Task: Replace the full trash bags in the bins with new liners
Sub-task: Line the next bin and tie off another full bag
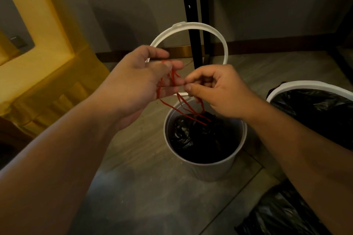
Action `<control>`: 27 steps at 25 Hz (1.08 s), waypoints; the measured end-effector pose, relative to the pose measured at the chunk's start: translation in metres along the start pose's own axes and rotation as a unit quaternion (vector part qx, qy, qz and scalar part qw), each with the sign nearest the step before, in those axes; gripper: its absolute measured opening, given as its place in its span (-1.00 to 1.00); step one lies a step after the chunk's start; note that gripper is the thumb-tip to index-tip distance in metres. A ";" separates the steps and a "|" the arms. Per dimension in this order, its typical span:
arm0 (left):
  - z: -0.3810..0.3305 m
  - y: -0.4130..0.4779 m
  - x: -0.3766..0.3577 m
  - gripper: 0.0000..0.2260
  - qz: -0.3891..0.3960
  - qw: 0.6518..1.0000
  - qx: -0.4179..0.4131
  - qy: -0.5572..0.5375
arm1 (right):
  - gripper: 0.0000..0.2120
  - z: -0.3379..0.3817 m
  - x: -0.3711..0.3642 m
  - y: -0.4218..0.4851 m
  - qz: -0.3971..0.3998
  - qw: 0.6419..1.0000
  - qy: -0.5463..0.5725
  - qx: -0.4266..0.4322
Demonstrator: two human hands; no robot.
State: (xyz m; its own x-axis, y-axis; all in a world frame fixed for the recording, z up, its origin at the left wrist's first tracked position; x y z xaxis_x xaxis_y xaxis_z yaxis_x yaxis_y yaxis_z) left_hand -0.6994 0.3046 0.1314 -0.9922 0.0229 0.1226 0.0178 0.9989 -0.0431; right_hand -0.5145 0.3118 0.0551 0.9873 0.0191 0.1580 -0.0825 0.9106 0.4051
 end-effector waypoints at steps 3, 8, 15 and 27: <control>0.014 -0.004 0.005 -0.86 -0.007 1.000 0.014 0.009 | -0.89 0.000 0.001 -0.002 0.040 0.999 -0.001 -0.037; 0.016 -0.009 0.017 -0.91 -0.054 0.997 0.002 0.052 | -0.76 0.002 -0.007 -0.007 0.058 0.996 -0.046 -0.046; 0.025 -0.003 0.079 -0.67 -0.029 0.926 0.115 0.358 | -0.76 0.015 0.043 0.012 -0.043 0.999 -0.001 -0.018; 0.052 -0.008 0.012 -0.77 0.045 0.983 -0.038 -0.176 | -0.75 0.013 0.053 0.004 -0.112 0.984 0.115 -0.071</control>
State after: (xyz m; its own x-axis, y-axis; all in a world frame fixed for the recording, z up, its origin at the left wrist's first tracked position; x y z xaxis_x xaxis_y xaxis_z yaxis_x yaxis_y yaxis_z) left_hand -0.7179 0.2951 0.0816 -0.9670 0.1097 -0.2301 0.1038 0.9939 0.0374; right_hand -0.4638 0.3114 0.0771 0.9844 -0.1108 -0.1364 0.1450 0.9507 0.2743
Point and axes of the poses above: each hand's wrist, its own y-axis towards the middle knuckle, its own x-axis out of the back of the hand, z = x × y, the point moved 4 cm from there along y, towards the middle knuckle, and after that the axes turned 10 degrees about -z, right-handed, at the moved point
